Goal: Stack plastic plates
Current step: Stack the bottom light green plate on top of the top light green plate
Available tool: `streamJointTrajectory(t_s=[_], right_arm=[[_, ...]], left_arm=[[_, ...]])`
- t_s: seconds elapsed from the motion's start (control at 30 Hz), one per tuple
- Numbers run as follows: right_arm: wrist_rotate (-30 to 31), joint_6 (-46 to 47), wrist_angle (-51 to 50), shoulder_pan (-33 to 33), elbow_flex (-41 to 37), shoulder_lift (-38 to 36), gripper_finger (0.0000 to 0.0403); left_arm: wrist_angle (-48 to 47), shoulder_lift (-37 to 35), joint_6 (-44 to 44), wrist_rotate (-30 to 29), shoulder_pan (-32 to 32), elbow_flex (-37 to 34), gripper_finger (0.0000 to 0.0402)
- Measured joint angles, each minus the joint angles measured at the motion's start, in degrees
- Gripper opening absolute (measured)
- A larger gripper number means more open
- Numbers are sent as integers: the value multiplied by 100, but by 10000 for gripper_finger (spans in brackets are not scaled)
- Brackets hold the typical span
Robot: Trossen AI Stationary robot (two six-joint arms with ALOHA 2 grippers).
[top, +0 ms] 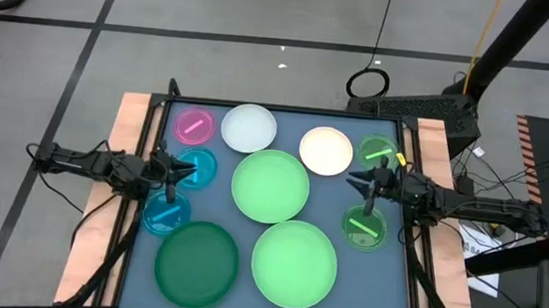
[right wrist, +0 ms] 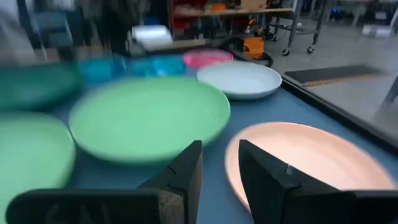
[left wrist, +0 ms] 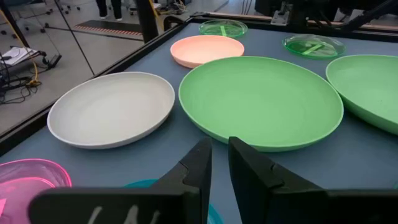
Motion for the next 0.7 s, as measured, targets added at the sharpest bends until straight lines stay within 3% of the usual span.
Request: streamJointTrajectory(t_s=[0.1, 0.2, 0.4, 0.7], right_arm=[[10, 982, -2, 0, 134, 4, 98], [16, 1372, -4, 0, 224, 2, 98], [168, 1468, 339, -2, 302, 4, 98], [168, 1162, 660, -2, 317, 0, 98]], left_arm=[[87, -2, 280, -4, -1, 0, 63], [325, 0, 280, -5, -2, 0, 63], [1349, -2, -1085, -7, 0, 0, 63], [2581, -2, -783, -11, 0, 2, 63]])
